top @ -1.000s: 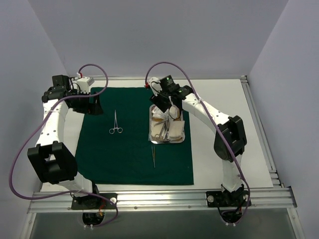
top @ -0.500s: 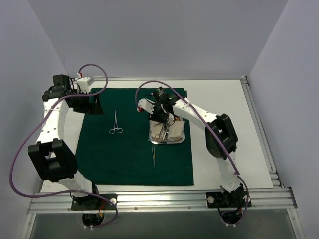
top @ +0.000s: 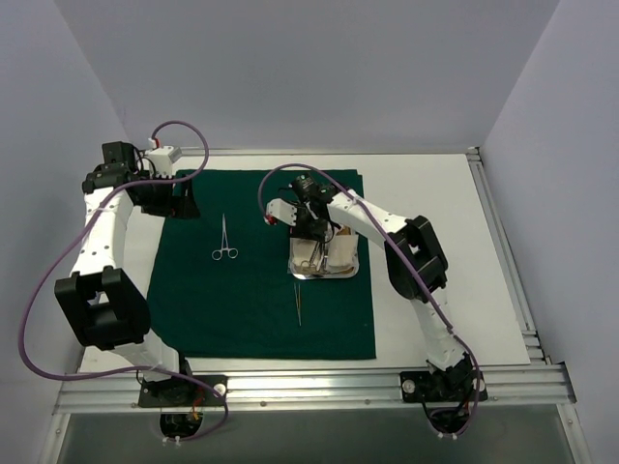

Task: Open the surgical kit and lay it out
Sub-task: Pick up the medical item from the container.

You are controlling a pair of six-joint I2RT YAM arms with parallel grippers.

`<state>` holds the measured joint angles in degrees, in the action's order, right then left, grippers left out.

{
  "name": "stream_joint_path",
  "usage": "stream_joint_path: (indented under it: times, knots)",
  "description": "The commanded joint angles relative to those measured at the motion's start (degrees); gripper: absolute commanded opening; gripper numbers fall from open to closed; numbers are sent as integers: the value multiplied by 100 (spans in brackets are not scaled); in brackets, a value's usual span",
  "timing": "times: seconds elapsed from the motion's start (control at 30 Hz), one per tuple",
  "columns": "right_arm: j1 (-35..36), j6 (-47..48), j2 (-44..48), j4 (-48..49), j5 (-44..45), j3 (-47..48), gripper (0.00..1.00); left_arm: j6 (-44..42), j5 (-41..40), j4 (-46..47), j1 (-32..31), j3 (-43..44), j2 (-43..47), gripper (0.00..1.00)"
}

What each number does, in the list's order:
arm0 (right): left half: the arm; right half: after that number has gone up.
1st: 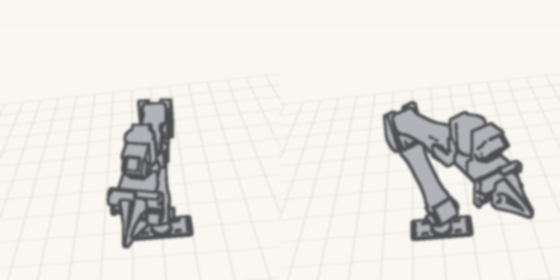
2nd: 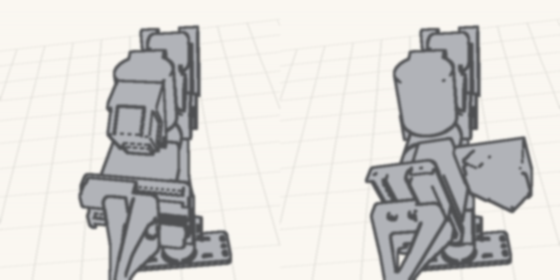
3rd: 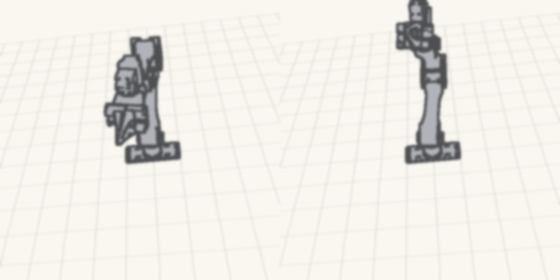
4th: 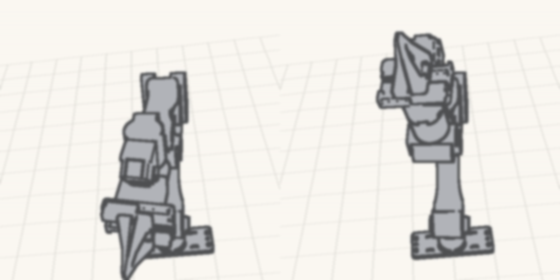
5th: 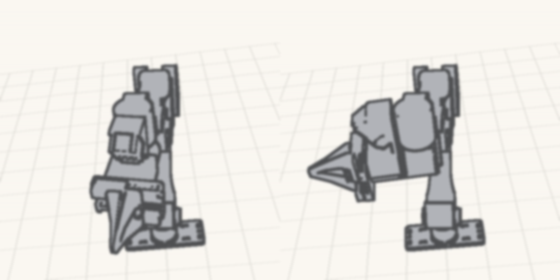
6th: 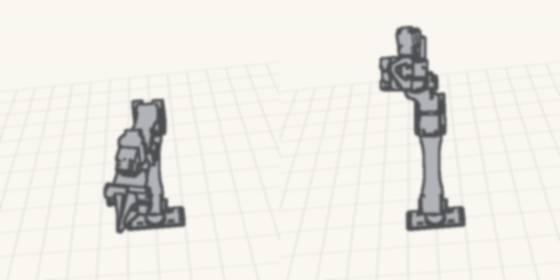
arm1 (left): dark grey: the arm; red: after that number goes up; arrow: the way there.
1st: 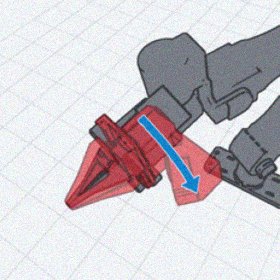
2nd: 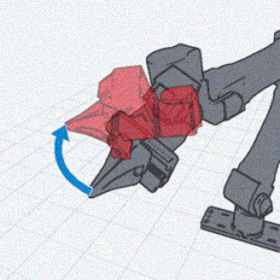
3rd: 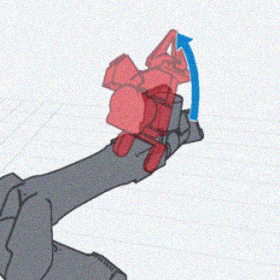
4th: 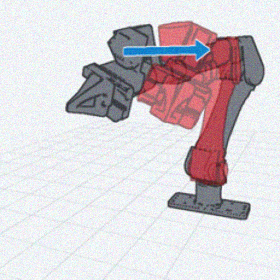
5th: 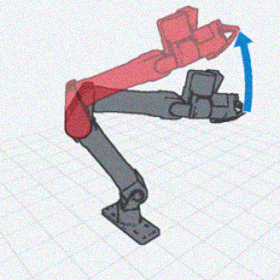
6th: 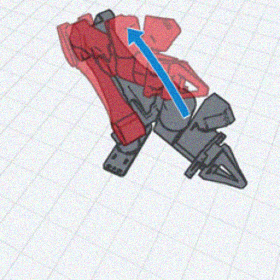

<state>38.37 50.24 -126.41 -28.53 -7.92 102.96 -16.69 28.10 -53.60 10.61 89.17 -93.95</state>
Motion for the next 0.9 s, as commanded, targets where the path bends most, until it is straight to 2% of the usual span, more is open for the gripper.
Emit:
stream_joint_path:
  times: [0.0,0.1,0.4,0.57,0.73,0.87]
  knots:
    - [57,170,-129,-328,37,286,43,34,135,-1,55,286,-27,94]
    - [65,188,-261,-599,-34,514,36,8,91,-10,46,294,-27,94]
    - [83,329,-367,-829,-218,691,27,-1,38,-10,55,268,-9,94]
    - [83,320,-349,-794,-245,743,7,-10,3,8,55,268,17,94]
    - [74,399,-139,-645,-236,664,0,-19,29,-1,55,277,17,94]
    - [39,443,-103,-557,-140,682,0,-1,56,8,64,259,35,94]
